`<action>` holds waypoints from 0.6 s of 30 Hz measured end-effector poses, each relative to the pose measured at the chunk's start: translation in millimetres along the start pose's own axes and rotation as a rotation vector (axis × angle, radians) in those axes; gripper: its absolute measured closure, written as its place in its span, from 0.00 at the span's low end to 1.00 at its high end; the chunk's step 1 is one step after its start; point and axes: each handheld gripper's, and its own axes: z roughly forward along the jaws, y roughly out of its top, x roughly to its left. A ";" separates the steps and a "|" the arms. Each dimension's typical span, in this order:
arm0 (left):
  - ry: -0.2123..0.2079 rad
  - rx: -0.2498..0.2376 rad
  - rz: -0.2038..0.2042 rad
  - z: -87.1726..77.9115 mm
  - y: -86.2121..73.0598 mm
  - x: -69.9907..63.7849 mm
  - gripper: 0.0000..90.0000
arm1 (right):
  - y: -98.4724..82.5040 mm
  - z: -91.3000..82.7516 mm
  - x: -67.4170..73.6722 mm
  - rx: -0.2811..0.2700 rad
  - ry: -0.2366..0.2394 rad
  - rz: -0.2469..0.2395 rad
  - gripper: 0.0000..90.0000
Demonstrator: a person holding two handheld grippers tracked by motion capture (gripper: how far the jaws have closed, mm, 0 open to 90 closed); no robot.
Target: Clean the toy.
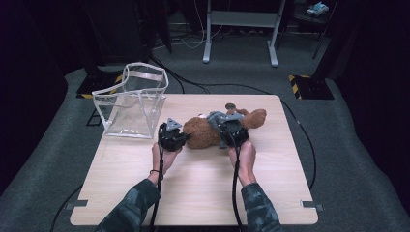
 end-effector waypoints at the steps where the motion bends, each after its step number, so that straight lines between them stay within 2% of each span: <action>1: -0.002 0.001 0.000 -0.1 -0.1 0.4 0.93 | -1.1 -1.4 -5.8 -0.003 -0.011 0.011 0.84; 3: -0.004 -0.003 -0.004 0.2 -0.6 1.1 0.93 | -4.0 -3.0 -13.6 -0.009 -0.014 0.043 0.83; 5: -0.003 -0.002 -0.004 0.3 -0.5 0.9 0.92 | -6.8 -3.8 -15.0 -0.015 -0.006 0.043 0.84; 7: 0.000 0.000 -0.004 0.7 -0.5 0.7 0.93 | -8.9 -5.0 -8.6 -0.012 0.049 0.047 0.84; 9: -0.003 0.001 -0.012 1.2 -0.9 1.3 0.93 | -9.2 -4.4 8.9 -0.012 0.119 0.022 0.84; 10: -0.007 0.002 -0.016 1.2 -0.9 2.1 0.93 | -8.9 -3.1 20.0 -0.007 0.152 -0.007 0.84; 12: -0.012 -0.001 -0.031 1.6 -1.3 2.8 0.93 | -9.1 2.2 42.3 -0.001 0.224 -0.029 0.84; 13: -0.013 0.001 -0.031 1.6 -1.1 2.9 0.93 | -9.2 6.9 56.1 0.001 0.237 -0.058 0.83; 15: -0.010 0.002 -0.033 1.8 -0.7 2.1 0.93 | -10.5 16.4 71.9 0.003 0.288 -0.086 0.83; 18: -0.002 0.000 -0.029 2.7 -0.5 1.3 0.93 | -13.6 29.8 87.3 0.022 0.296 -0.085 0.83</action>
